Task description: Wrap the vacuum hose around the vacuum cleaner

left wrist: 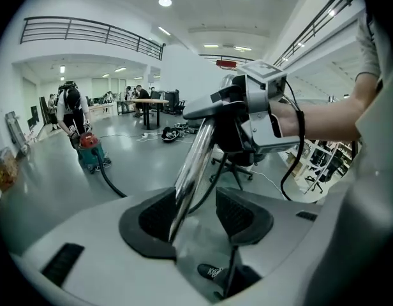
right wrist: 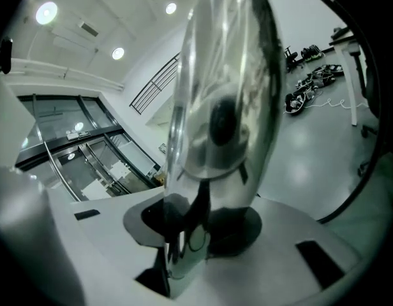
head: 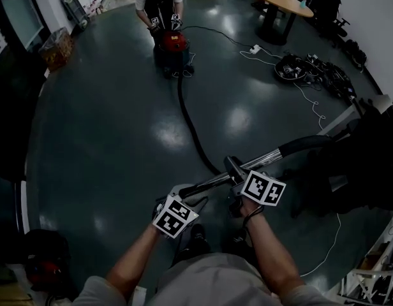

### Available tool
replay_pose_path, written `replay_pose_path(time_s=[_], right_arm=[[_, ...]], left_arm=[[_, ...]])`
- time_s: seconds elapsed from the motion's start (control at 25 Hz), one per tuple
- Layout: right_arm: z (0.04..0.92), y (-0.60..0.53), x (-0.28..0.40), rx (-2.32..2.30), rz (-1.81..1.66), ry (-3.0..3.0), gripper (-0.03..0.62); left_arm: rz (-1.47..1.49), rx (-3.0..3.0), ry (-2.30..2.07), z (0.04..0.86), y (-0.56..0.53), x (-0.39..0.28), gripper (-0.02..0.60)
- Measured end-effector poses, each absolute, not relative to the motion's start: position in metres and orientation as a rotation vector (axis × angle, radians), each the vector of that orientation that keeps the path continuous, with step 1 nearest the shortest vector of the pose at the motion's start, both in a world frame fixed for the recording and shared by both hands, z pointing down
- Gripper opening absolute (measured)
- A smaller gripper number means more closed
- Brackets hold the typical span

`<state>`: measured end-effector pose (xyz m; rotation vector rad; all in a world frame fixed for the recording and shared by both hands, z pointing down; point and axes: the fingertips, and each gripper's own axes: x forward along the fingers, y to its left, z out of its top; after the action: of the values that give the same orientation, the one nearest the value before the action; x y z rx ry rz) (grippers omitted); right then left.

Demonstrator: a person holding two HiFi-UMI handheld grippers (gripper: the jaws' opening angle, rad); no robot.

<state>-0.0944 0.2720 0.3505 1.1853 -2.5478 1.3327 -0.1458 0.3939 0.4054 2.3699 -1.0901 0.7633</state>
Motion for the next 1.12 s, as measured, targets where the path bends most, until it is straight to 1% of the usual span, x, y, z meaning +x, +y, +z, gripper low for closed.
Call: replay_pose_path(time_s=[0.2,0.32,0.56,0.8,1.12], right_arm=[[0.331,0.264,-0.094,1.210,1.270,-2.578,0.120],[0.324,0.264,-0.089,1.179,1.248,-2.584,0.120],[0.332,0.275,-0.090,1.001,1.162,-2.537,0.120],[0.349,0.272,-0.074,0.810,0.963,-2.463,0.120],[0.376,0.267,-0.045,0.584,0.710,-2.385,0.120]], left_arm=[[0.774,2.371,-1.121,0.392,0.404,-0.168,0.187],[0.796,2.395,-1.140,0.385,0.395,-0.169,0.187],[0.876,2.473,-1.042,0.373,0.385,-0.151,0.187],[0.966,2.484,-0.924,0.372,0.388,-0.126,0.187],[1.039,2.482,-0.951,0.368,0.359,-0.105,0.187]])
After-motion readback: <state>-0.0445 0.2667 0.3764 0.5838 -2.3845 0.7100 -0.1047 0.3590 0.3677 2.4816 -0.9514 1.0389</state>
